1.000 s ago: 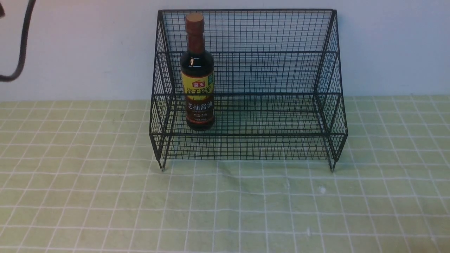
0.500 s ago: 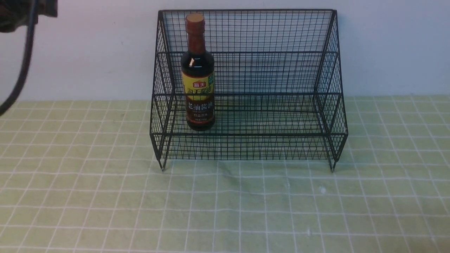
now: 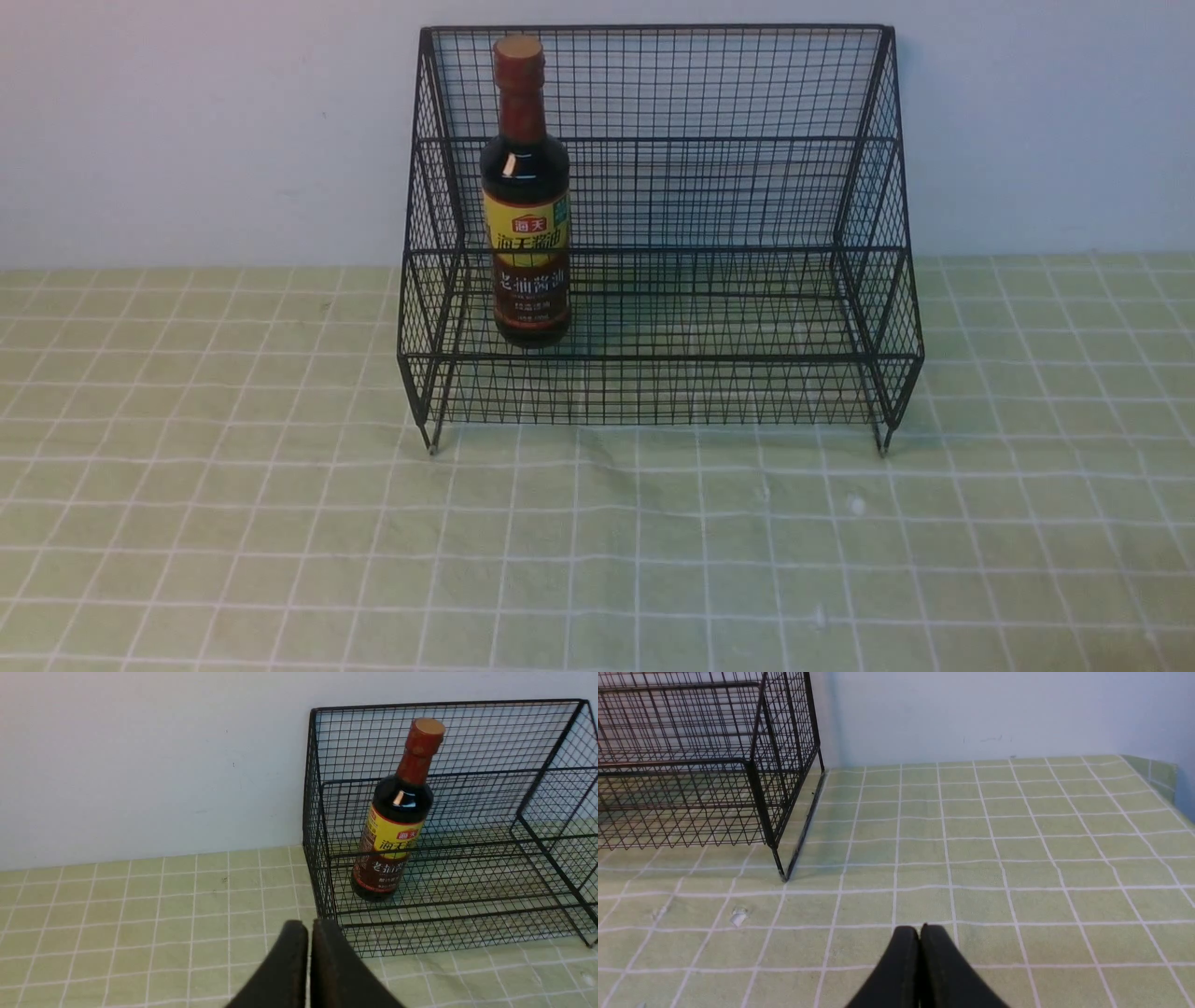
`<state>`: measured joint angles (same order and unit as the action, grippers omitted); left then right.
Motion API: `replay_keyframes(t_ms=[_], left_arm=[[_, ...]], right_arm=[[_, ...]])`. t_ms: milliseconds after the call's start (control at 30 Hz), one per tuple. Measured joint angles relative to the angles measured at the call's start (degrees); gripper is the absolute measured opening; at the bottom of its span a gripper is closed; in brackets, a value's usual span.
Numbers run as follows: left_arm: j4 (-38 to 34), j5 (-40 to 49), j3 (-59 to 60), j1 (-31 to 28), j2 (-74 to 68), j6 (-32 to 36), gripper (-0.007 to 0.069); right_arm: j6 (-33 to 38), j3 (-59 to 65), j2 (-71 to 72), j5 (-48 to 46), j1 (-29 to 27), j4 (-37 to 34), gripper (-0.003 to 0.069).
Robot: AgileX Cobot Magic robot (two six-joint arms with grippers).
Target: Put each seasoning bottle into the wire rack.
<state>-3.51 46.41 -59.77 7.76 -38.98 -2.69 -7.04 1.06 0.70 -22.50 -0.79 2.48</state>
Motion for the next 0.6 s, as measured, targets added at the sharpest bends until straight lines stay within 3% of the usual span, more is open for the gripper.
replay_keyframes(t_ms=[233, 600], left_arm=[[-0.25, 0.34, 6.65, 0.0, 10.44, 0.0, -0.0006], [0.0, 1.34, 8.01, 0.0, 13.85, 3.56, -0.0005]], right_arm=[[0.0, 0.0, 0.0, 0.0, 0.0, 0.0, -0.0015], [0.0, 0.0, 0.0, 0.0, 0.0, 0.0, -0.0015]])
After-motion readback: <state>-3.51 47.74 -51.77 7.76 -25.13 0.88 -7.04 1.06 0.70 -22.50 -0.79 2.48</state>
